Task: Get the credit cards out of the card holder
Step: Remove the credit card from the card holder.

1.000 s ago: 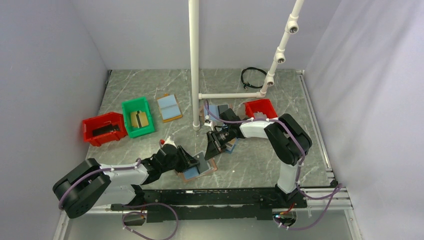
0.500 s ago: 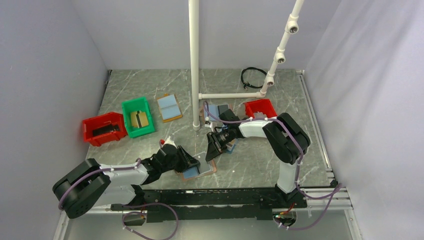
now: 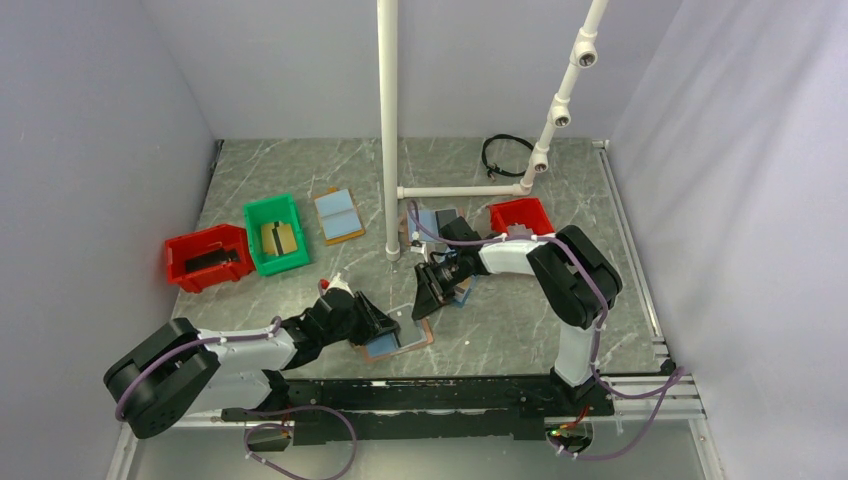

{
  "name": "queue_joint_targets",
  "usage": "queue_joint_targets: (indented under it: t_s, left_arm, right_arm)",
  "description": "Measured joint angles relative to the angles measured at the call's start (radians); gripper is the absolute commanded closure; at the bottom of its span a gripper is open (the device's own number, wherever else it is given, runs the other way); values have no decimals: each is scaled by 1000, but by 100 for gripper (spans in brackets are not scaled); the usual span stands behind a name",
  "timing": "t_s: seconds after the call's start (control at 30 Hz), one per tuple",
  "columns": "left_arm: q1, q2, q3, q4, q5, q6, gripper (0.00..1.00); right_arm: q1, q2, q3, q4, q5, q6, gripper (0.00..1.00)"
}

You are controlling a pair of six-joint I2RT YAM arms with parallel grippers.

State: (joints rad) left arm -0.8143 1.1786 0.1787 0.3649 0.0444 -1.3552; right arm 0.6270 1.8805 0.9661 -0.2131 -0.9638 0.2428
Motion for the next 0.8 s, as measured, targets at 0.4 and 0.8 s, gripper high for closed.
queue_joint_targets:
  t_s: [0.4,0.8]
  left_arm:
    - [0,-3,0,-1,0,0,66]
    - [0,-13,-2,-3,1,0,66]
  right_arm:
    - [0,-16,1,-16,64,-18,73]
    - [18,-16,1,-3,13,-7,75]
